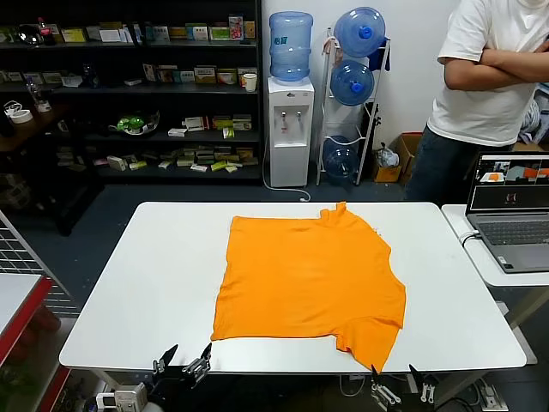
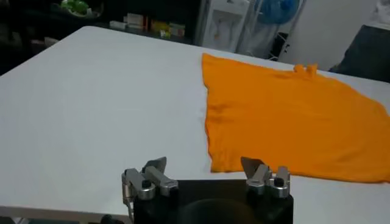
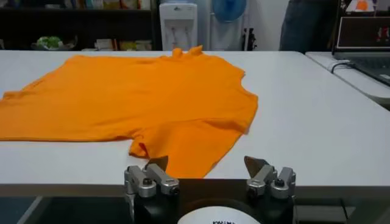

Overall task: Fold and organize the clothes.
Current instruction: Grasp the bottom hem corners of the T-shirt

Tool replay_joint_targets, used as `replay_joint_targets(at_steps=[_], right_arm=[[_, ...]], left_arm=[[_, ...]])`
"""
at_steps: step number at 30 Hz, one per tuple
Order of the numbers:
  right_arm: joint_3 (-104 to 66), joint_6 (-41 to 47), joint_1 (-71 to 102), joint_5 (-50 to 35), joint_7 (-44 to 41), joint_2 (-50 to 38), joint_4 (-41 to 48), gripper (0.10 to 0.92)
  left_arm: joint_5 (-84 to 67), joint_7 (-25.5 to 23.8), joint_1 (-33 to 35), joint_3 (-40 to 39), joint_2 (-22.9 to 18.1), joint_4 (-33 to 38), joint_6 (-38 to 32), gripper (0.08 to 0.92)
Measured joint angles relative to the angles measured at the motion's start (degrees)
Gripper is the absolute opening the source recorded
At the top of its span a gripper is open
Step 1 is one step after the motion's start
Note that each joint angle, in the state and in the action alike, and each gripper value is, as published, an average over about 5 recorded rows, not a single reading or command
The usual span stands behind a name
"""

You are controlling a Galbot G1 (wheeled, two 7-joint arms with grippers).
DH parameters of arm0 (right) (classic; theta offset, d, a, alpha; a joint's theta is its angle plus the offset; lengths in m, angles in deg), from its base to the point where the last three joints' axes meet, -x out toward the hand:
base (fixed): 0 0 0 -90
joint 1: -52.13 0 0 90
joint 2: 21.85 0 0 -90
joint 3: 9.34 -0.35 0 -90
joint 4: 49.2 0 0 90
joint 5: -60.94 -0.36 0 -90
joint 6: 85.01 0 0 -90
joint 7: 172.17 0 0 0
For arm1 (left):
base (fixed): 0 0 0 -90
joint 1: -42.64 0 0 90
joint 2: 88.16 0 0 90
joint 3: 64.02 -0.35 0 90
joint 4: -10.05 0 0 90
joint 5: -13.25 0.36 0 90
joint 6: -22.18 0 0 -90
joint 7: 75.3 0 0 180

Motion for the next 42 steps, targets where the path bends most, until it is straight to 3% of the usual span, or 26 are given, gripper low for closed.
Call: replay_joint_targets(at_steps=[20,26,42], right_arm=[[3.0,1.8,-10.1,-0.4,0.9,0.9,6.9,0.81],[3.7,2.4,-12.1,-0.8,0.8,0.9,9.2,0.671],[3.9,1.5,-11.2,-0.5,1.1,0.7,9.6,0.212]], left_arm=[[2.7,-3.6,-10.3,-6.3,-2.9,-10.1,-0.1,0.823],[2.8,-3.8,-12.3,-7.4,-3.3,-12.4,-0.1,0.767],[3.2,-3.9,-13.2,-8.5,-3.7,-14.1,-1.6,0.311]])
